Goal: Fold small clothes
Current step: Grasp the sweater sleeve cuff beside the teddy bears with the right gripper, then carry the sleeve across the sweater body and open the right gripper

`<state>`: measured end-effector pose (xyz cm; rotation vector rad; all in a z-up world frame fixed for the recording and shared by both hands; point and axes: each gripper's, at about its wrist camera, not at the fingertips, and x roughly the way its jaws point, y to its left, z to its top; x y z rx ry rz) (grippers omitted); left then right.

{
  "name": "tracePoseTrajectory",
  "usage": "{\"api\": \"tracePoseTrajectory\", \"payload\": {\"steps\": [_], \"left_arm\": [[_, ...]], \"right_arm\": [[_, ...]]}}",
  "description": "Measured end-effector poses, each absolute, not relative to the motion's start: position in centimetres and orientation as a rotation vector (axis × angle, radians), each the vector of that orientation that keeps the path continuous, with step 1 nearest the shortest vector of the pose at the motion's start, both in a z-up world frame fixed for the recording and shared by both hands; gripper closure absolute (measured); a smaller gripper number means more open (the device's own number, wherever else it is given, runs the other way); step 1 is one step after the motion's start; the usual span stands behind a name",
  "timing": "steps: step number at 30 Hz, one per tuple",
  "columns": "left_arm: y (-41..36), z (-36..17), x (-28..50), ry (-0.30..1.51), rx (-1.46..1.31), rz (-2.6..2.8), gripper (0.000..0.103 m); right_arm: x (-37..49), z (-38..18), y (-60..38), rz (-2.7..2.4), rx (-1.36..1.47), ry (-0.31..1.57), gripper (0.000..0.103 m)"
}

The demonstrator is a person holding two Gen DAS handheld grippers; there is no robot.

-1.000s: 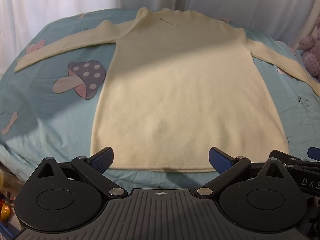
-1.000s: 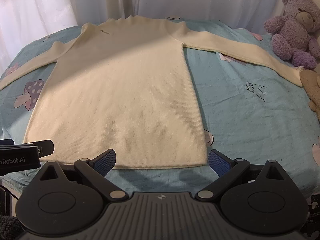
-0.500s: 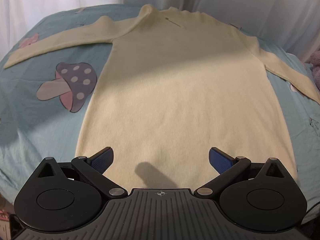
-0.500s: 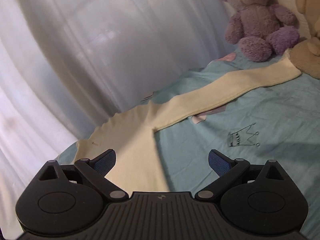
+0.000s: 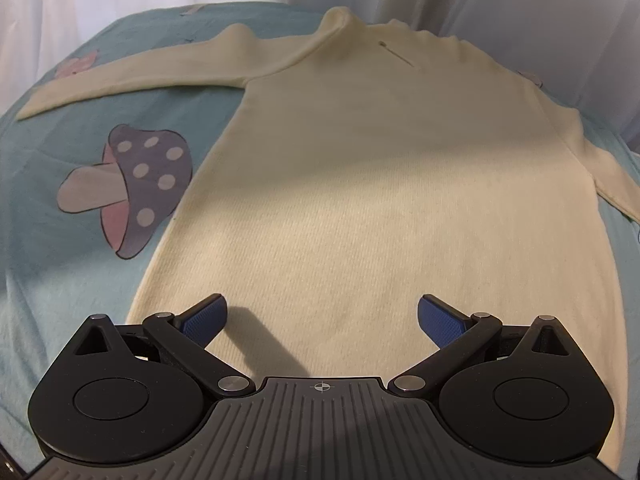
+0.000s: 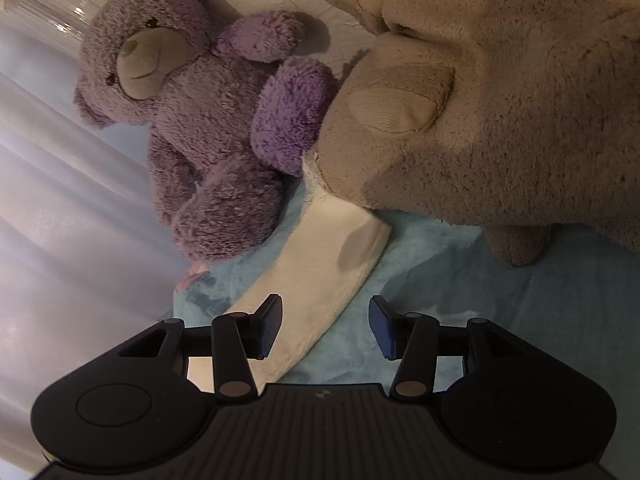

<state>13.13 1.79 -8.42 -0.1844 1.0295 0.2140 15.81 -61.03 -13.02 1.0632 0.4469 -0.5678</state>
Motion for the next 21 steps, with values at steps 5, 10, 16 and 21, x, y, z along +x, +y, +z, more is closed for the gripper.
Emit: {"api": "tracePoseTrajectory", "payload": {"steps": [5, 10, 16, 21], "left_arm": [[1.7, -8.9, 13.7, 1.047, -0.167, 0.235, 0.0], [1.6, -9.1, 13.9, 1.054, -0.129, 0.217, 0.0], [2.3, -9.1, 14.0, 1.034, -0.092, 0.149, 0.0], [2.9, -6.6, 15.1, 0.977, -0.219, 0.013, 0.001]], "right_arm": [[16.8, -13.6, -61.5, -0.584, 0.978, 0.396, 0.057], [18.2, -13.4, -61.7, -0.568, 0.904, 0.428, 0.081], [19.9, -10.1, -59.2, -0.584, 0.788, 0.477, 0.097], [21.2, -1.4, -47.3, -0.152, 0.58, 0.366, 0.097]]}}
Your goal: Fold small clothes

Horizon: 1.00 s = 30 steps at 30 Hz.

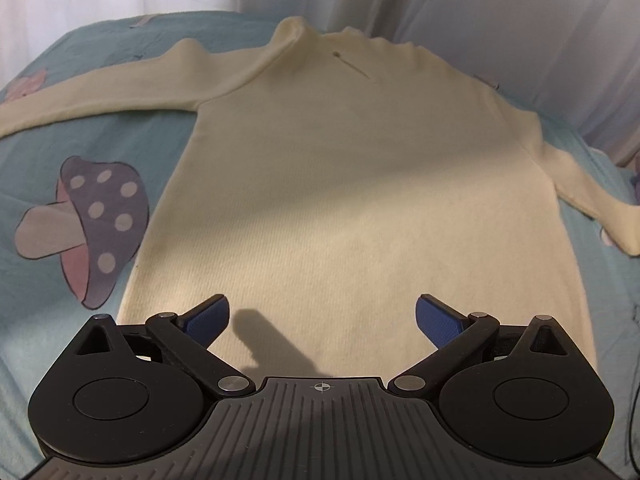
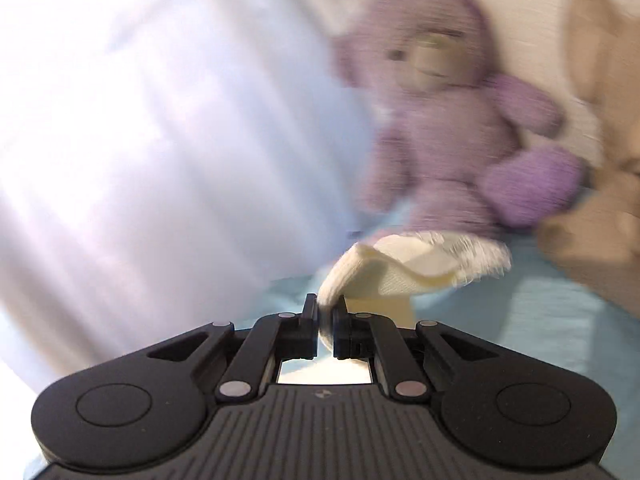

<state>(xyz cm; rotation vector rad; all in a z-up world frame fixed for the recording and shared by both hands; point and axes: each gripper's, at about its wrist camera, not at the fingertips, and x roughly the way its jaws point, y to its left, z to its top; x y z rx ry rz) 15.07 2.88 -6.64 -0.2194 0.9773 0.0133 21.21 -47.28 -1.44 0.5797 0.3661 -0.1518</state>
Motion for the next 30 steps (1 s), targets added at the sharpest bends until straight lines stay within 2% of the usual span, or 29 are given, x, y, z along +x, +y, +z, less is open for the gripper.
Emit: {"api": "tracePoseTrajectory", "payload": {"steps": [2, 5, 7, 8, 9, 11, 13, 14, 20, 24, 26, 27, 29, 30], "left_arm": [[2.9, -5.2, 16.4, 0.901, -0.274, -0.047, 0.002], [2.8, -3.7, 18.9, 0.82, -0.346, -0.168, 0.002], [3.0, -3.5, 20.6, 0.804, -0.389, -0.218, 0.003], [3.1, -3.7, 21.5, 0.81, -0.401, -0.235, 0.005], [3.2, -3.9, 22.3, 0.818, -0.403, -0.26, 0.005], [3.0, -4.5, 23.9, 0.844, -0.385, -0.279, 0.015], [3.0, -5.6, 25.5, 0.893, -0.396, -0.301, 0.018], [3.1, -6.2, 26.3, 0.92, -0.423, -0.309, 0.022], [3.3, -9.4, 30.1, 1.055, -0.527, -0.316, 0.027], [2.9, -9.9, 31.1, 1.063, -0.57, -0.332, 0.03], [2.5, -10.3, 31.8, 1.09, -0.591, -0.343, 0.056], [2.2, -10.6, 32.2, 1.111, -0.597, -0.347, 0.063], [1.7, -10.9, 32.7, 1.12, -0.598, -0.352, 0.084], [1.4, -11.1, 33.0, 1.128, -0.601, -0.358, 0.09]], "right_arm": [[21.8, 0.7, -40.7, 0.085, 0.49, 0.353, 0.097], [22.4, 0.6, -31.9, 0.359, 0.388, 0.421, 0.092], [22.5, -1.0, -28.2, 0.45, 0.343, 0.512, 0.069], [22.2, -1.9, -27.2, 0.449, 0.317, 0.539, 0.067], [21.8, -2.5, -26.7, 0.436, 0.297, 0.548, 0.066], [21.1, -3.5, -27.0, 0.399, 0.298, 0.574, 0.066], [20.6, -4.4, -28.3, 0.376, 0.355, 0.622, 0.066], [20.2, -4.8, -28.9, 0.365, 0.379, 0.64, 0.066], [18.6, -6.5, -31.4, 0.292, 0.482, 0.687, 0.065], [18.7, -7.3, -32.3, 0.266, 0.53, 0.698, 0.064], [18.7, -7.6, -32.8, 0.257, 0.552, 0.697, 0.063], [18.6, -7.7, -33.1, 0.255, 0.564, 0.695, 0.062], [18.7, -7.8, -33.5, 0.248, 0.58, 0.696, 0.06], [18.9, -7.8, -33.5, 0.245, 0.582, 0.697, 0.06]]}}
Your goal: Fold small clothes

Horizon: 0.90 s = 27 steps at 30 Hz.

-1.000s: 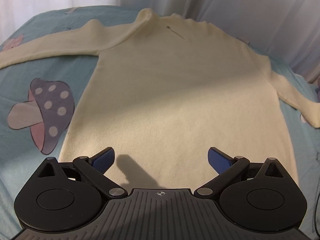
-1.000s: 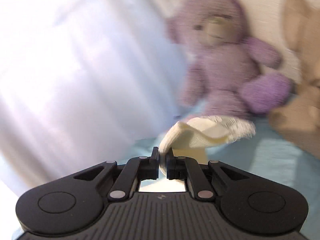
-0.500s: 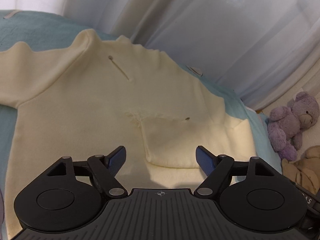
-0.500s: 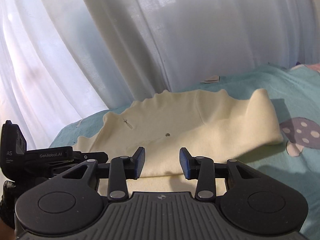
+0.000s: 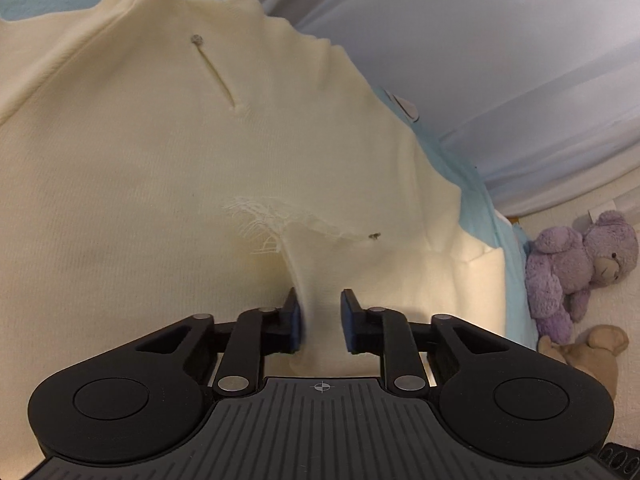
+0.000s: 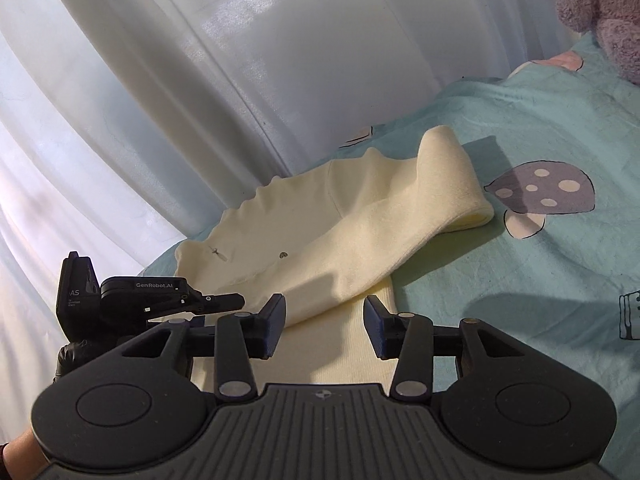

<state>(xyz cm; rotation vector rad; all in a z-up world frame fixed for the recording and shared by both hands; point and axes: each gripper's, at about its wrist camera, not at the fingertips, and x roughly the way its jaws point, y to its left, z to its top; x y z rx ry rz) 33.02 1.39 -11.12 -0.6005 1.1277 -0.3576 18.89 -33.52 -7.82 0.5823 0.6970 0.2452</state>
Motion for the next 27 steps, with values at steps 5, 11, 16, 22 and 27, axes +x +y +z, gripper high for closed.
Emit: {"api": "tracePoseTrajectory", "payload": {"steps": [5, 11, 16, 22, 27], "left_arm": [[1.7, -9.2, 33.7, 1.059, -0.588, -0.366, 0.097], [5.5, -3.7, 34.0, 0.866, -0.476, -0.287, 0.097], [8.2, -2.5, 34.8, 0.829, -0.406, -0.178, 0.097], [10.5, -2.8, 34.8, 0.811, -0.444, -0.151, 0.097], [11.0, -3.3, 34.9, 0.807, -0.402, -0.14, 0.097]], "right_arm": [[19.9, -8.1, -33.6, 0.237, 0.583, 0.712, 0.058], [22.0, -8.3, -34.2, 0.217, 0.593, 0.725, 0.055], [25.0, -9.2, -34.5, 0.205, 0.66, 0.746, 0.055], [28.3, -10.3, -34.4, 0.176, 0.744, 0.766, 0.057], [30.1, -11.0, -33.3, 0.121, 0.699, 0.794, 0.076]]}}
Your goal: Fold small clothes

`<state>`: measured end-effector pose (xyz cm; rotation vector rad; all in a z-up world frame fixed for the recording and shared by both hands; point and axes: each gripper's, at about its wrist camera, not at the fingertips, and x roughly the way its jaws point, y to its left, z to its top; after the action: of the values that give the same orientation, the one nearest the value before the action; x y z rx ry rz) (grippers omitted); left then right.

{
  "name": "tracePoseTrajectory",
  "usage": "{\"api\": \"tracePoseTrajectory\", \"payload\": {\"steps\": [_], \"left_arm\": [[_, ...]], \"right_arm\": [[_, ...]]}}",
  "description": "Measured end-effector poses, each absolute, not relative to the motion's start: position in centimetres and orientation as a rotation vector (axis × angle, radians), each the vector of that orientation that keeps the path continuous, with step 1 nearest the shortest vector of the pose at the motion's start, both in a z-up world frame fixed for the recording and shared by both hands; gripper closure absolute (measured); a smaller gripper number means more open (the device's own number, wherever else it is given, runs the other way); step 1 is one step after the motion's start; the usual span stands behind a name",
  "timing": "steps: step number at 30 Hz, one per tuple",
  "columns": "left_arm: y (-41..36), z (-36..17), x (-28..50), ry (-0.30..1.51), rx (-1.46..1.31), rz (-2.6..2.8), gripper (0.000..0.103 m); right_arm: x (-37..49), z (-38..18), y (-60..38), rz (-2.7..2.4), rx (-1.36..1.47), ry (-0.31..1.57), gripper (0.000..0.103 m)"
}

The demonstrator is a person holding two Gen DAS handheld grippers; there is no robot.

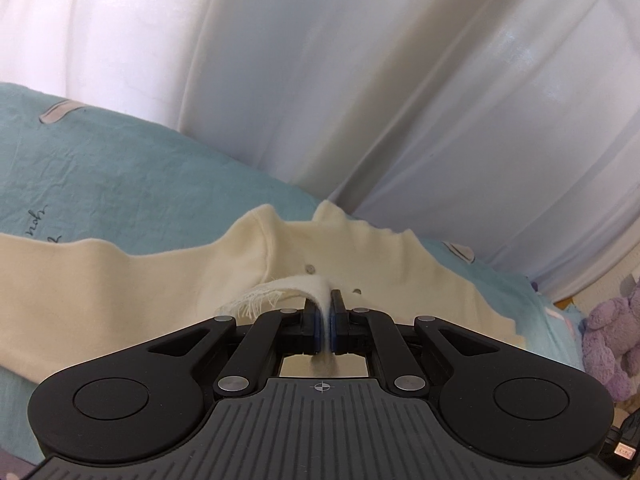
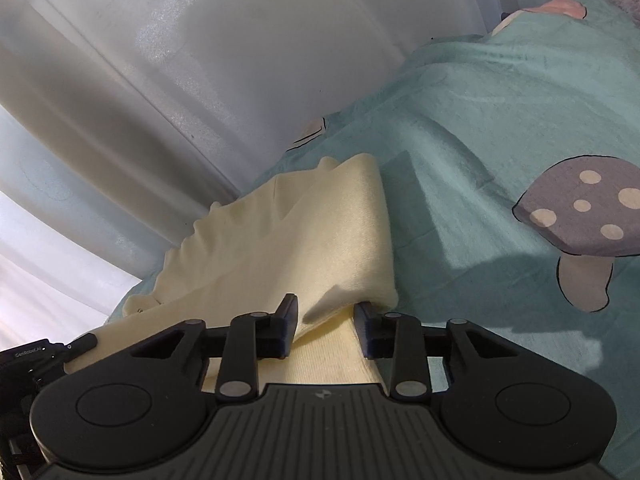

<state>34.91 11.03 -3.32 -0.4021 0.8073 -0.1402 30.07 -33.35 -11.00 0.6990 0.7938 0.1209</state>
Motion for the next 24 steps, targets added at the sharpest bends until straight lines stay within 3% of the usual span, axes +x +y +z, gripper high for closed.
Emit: {"api": "tracePoseTrajectory", "payload": {"steps": [4, 12, 24], "left_arm": [[11.9, -3.5, 35.2, 0.792, -0.409, -0.113, 0.097], [12.8, -6.0, 35.8, 0.829, -0.353, -0.052, 0.097], [12.4, -8.6, 35.7, 0.856, -0.243, -0.025, 0.096]], "right_arm": [[30.5, -10.6, -32.1, 0.102, 0.613, 0.776, 0.094], [30.9, -10.2, -28.9, 0.144, 0.337, 0.744, 0.095], [30.9, -10.5, -27.9, 0.112, 0.233, 0.758, 0.098]]}}
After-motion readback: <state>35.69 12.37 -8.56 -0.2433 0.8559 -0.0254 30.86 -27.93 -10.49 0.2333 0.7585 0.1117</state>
